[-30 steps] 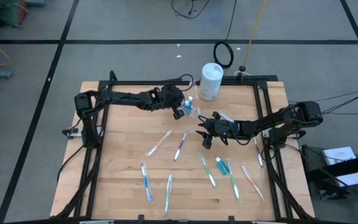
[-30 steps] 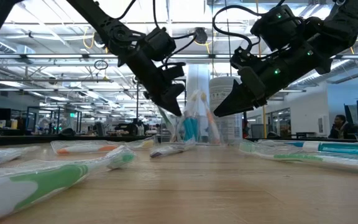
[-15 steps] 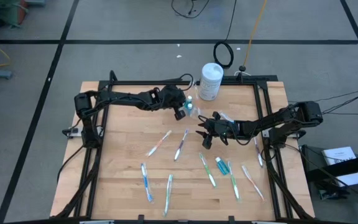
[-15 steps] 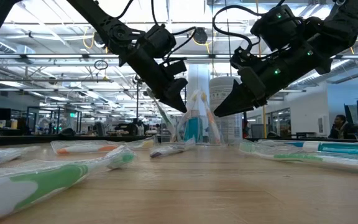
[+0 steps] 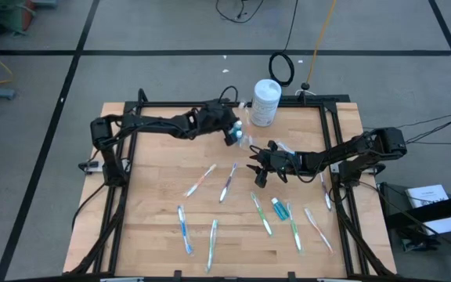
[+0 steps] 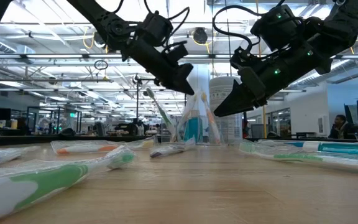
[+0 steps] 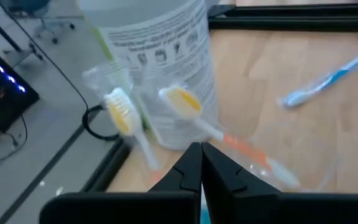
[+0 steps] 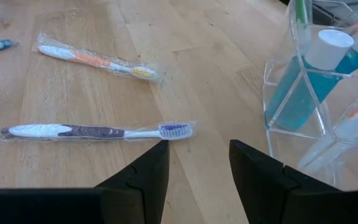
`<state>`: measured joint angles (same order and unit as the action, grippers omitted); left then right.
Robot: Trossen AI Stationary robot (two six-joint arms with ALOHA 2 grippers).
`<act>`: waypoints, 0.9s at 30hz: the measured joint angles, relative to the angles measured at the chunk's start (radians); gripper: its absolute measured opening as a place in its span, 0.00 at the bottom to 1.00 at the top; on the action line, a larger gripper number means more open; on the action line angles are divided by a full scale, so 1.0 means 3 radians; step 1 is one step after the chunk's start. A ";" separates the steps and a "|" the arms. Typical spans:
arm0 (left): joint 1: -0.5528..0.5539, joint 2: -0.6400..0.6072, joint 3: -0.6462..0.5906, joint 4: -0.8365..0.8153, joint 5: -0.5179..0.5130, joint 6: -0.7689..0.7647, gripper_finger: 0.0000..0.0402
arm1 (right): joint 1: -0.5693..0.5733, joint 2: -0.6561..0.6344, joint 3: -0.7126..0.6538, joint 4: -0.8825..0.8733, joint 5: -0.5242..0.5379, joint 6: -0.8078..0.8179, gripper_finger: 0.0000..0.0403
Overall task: Pick & Place toothbrushing station
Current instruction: Adjust the blue mouthwash in the transparent organizer
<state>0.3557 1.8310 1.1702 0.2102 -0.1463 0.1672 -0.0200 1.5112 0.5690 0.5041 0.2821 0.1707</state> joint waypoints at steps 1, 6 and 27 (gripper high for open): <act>0.0000 0.0026 0.0000 0.0023 -0.0004 0.0037 0.01 | 0.0000 0.0000 0.0000 0.0000 0.0000 0.0000 0.40; 0.0004 0.0109 0.0000 0.0132 -0.0057 0.0202 0.01 | 0.0000 0.0000 0.0000 0.0002 0.0004 0.0000 0.40; 0.0086 0.0335 0.0000 0.0240 -0.0058 0.0135 0.01 | -0.0088 0.0000 0.0001 0.0010 0.0004 -0.0009 0.40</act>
<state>0.3815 1.9315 1.1702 0.2821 -0.1638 0.2077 -0.0463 1.5112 0.5694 0.5072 0.2832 0.1680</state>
